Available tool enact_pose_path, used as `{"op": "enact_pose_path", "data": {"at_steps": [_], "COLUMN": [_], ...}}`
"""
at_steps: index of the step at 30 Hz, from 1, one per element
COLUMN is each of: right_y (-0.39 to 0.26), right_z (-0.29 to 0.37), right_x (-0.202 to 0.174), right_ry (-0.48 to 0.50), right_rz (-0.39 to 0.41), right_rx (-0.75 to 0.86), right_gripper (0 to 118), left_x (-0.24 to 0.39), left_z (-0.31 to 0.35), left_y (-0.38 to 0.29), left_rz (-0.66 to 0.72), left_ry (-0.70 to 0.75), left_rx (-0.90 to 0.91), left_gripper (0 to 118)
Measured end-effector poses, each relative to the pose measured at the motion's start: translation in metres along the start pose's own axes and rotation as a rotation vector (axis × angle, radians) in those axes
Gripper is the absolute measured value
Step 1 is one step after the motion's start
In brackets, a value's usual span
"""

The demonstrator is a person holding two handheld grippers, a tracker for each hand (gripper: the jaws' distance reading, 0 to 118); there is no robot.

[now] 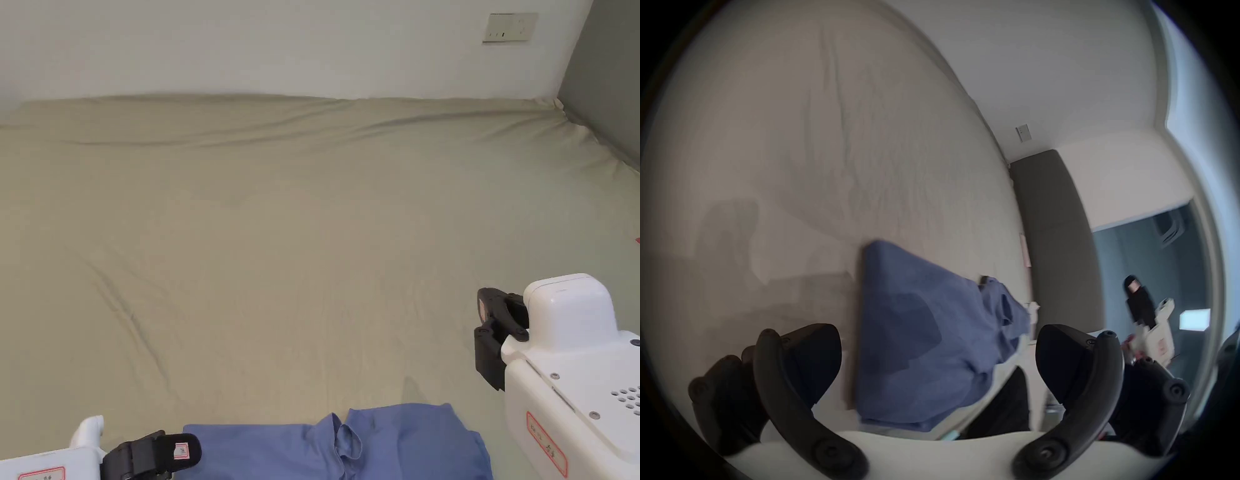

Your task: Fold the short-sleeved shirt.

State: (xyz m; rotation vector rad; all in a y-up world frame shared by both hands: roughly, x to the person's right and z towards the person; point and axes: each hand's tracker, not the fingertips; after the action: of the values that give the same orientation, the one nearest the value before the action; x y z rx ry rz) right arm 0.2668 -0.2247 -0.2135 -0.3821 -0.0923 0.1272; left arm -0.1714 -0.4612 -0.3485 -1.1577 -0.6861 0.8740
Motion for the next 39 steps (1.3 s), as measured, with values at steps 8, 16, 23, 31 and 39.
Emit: {"op": "enact_pose_path", "data": {"at_steps": [8,16,23,31,39], "right_y": [0.005,0.004,0.007,0.012,0.01], "right_z": [0.001,-0.002,-0.004,-0.005,-0.008], "right_x": [-0.012,-0.013,-0.016,-0.028,-0.037], "right_ry": [0.004,0.019,0.026,0.053,0.082], "right_rz": [0.009,0.017,0.028,0.039,0.037], "right_rx": [-0.01,-0.011,-0.005,0.015,0.018], "right_gripper": [0,0,0,0,0], "left_x": [-0.003,0.024,0.033,0.054,0.127], "left_z": [-0.065,-0.059,-0.009,0.086,0.091], "left_y": [-0.002,0.0,0.002,0.022,0.022], "left_rz": [0.11,-0.097,-0.152,-0.308,-0.48], "left_ry": [-0.111,0.226,0.283,0.621,0.761], "left_rx": [-0.092,-0.079,-0.019,0.113,0.093], "left_gripper": [112,19,19,19,19]}}
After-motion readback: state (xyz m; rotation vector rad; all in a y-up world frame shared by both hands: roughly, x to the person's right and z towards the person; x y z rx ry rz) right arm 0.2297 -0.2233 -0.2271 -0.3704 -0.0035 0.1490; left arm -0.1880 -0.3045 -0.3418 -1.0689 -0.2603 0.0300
